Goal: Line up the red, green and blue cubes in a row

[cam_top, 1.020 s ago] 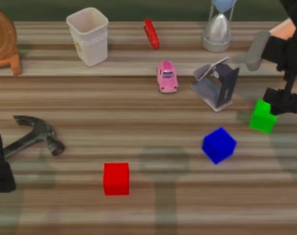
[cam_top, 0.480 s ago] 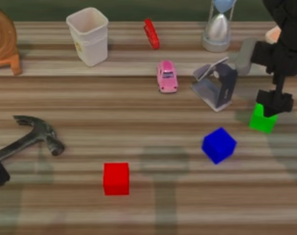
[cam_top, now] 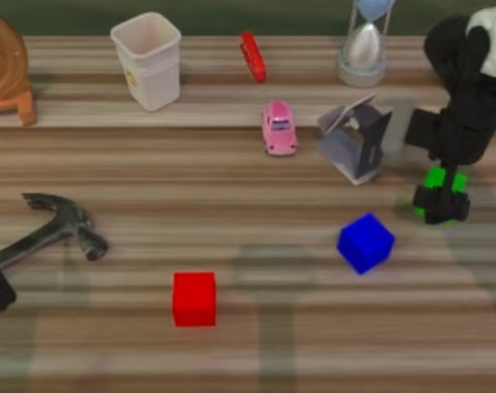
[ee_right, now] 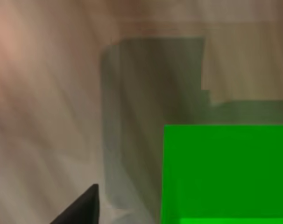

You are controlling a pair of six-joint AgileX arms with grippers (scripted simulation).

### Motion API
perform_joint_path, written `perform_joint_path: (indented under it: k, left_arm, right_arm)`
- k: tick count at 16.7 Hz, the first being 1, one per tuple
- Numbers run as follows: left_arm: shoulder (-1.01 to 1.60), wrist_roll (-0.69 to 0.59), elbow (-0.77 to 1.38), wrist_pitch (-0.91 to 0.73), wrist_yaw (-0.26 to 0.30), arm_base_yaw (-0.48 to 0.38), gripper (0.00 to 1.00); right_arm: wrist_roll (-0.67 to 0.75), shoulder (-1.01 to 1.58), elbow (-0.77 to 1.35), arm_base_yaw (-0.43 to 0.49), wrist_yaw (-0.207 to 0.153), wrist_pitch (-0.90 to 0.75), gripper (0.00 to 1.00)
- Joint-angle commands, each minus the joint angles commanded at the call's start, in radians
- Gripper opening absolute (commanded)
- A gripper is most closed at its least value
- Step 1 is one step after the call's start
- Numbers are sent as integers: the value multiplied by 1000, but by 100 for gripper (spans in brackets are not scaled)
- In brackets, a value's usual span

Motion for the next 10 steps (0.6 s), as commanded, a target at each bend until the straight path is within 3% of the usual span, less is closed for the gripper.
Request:
perform_joint_path:
  k: [6, 10]
  left_arm:
    - [0, 0, 0, 0, 0, 0, 100]
    - [0, 0, 0, 0, 0, 0, 100]
  right_arm:
    - [0, 17, -28, 1, 0, 37, 100]
    - [0, 17, -28, 1, 0, 37, 70]
